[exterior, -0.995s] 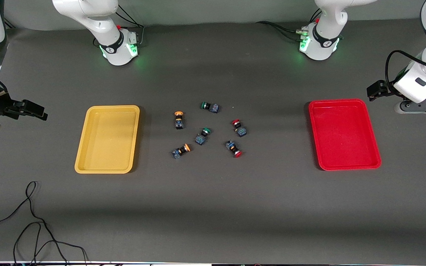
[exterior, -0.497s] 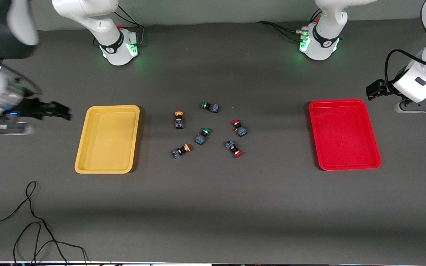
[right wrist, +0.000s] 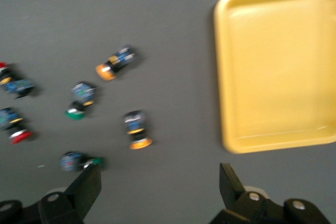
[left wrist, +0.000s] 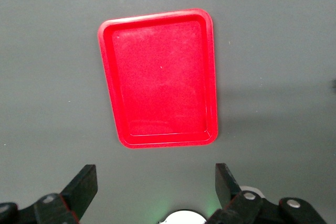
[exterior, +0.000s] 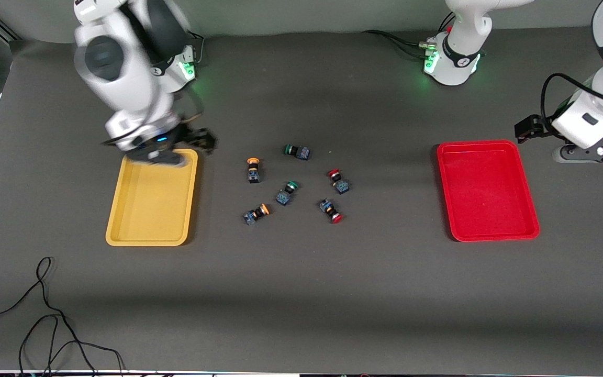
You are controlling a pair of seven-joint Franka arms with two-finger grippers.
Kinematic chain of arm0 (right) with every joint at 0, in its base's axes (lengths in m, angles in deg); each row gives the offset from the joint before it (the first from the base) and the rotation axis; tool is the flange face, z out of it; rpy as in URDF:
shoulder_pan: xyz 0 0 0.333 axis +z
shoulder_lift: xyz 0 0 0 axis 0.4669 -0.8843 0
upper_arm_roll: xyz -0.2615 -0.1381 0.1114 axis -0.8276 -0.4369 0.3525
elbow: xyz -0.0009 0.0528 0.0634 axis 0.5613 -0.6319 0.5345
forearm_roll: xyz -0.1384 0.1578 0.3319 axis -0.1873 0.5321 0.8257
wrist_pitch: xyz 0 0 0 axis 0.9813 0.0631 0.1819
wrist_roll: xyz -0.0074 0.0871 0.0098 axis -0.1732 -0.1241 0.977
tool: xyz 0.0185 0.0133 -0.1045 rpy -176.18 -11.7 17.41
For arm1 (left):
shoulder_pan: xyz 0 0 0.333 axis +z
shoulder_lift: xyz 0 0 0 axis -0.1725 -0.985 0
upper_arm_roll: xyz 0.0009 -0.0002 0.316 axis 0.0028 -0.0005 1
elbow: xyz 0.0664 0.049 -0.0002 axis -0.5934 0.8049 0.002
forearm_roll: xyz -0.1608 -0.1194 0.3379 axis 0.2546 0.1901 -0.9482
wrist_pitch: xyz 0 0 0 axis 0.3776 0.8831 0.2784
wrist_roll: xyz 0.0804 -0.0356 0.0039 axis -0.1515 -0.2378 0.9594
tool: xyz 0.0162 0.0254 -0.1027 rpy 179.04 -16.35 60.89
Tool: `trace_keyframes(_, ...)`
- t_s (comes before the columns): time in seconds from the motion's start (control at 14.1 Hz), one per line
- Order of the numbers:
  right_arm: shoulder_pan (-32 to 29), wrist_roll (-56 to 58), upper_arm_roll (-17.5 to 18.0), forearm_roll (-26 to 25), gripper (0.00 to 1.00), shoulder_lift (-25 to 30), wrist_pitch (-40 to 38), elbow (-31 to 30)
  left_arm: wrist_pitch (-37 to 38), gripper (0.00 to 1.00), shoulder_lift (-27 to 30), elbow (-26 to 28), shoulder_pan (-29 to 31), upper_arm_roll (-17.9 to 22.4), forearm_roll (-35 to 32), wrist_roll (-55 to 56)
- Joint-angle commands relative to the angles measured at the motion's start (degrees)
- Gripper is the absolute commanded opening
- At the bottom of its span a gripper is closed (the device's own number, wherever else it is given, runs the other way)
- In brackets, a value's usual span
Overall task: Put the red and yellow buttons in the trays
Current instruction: 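Reach the right gripper to an orange button while the left gripper reaches a red button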
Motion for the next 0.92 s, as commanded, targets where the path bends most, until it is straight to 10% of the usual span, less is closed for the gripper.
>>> trace_keyframes(0.0, 5.72, -7.06, -0.78, 1.25, 1.00, 0.26, 4.05, -2.60, 0.41, 1.00, -2.05, -0.36, -3.69, 0.31, 0.33, 2.10)
trace_keyframes(0.43, 6.62, -1.46, -0.96, 0.37, 1.00, -0.44, 21.86, -16.29, -3.62, 1.00, -9.96, -0.80, -13.44, 0.31, 0.33, 14.38)
trace_keyframes(0.85, 6.79, -0.93, -0.96, 0.37, 1.00, -17.90, 42.43, -18.51, -16.44, 1.00, -20.85, -0.88, -24.60, 0.31, 0.33, 36.86)
